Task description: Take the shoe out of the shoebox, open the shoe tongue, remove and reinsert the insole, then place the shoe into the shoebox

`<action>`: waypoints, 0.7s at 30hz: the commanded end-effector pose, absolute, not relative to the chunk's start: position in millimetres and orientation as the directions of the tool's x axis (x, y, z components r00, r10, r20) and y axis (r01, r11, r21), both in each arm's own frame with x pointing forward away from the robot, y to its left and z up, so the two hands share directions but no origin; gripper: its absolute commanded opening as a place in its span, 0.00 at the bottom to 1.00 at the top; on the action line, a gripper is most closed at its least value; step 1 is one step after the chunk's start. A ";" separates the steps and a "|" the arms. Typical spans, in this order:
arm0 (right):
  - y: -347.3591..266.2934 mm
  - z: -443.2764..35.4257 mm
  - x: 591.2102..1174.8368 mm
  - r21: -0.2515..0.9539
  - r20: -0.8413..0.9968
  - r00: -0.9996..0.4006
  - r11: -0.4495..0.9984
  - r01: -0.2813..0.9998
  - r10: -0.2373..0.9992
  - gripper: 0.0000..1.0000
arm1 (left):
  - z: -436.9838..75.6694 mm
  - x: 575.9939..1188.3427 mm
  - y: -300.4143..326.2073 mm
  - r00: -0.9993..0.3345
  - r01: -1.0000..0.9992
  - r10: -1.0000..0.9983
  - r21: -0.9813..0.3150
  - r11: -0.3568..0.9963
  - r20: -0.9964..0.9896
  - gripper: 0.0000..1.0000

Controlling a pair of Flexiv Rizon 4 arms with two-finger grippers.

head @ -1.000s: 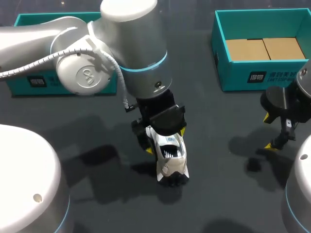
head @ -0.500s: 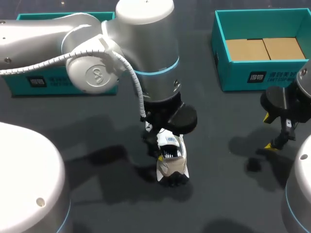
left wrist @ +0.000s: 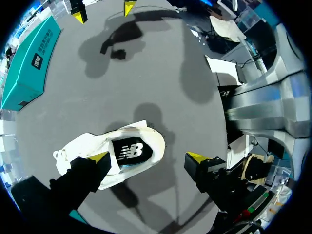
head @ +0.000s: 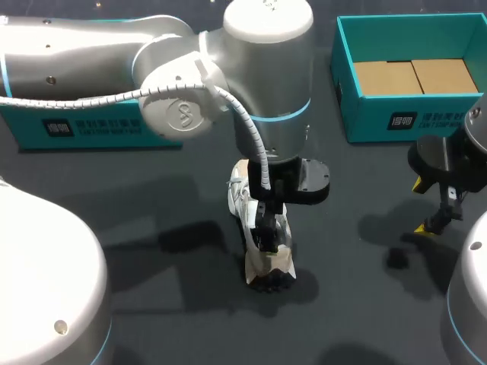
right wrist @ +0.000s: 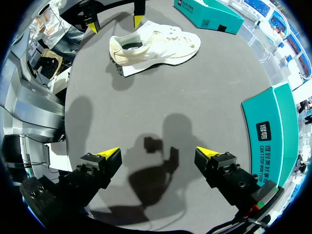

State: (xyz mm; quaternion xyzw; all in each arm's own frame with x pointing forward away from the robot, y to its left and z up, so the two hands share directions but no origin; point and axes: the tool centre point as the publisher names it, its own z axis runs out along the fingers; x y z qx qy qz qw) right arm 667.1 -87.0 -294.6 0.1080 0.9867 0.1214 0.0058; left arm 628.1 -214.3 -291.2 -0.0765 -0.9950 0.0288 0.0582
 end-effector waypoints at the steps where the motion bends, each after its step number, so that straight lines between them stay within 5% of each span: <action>1: -87.3 -294.9 665.6 0.241 0.012 -0.977 0.947 0.211 0.215 1.00 | -299.5 617.4 -219.4 -0.992 0.100 0.102 -0.029 0.995 0.071 1.00; 12: -87.3 -294.9 665.6 0.241 0.012 -0.977 0.947 0.211 0.215 1.00 | -330.1 610.0 -218.8 -0.997 -0.006 -0.003 -0.037 0.999 0.077 1.00; 21: -87.3 -294.9 665.6 0.241 0.012 -0.977 0.947 0.211 0.215 1.00 | -350.2 603.9 -221.5 -0.997 -0.054 -0.050 -0.063 0.997 0.062 0.85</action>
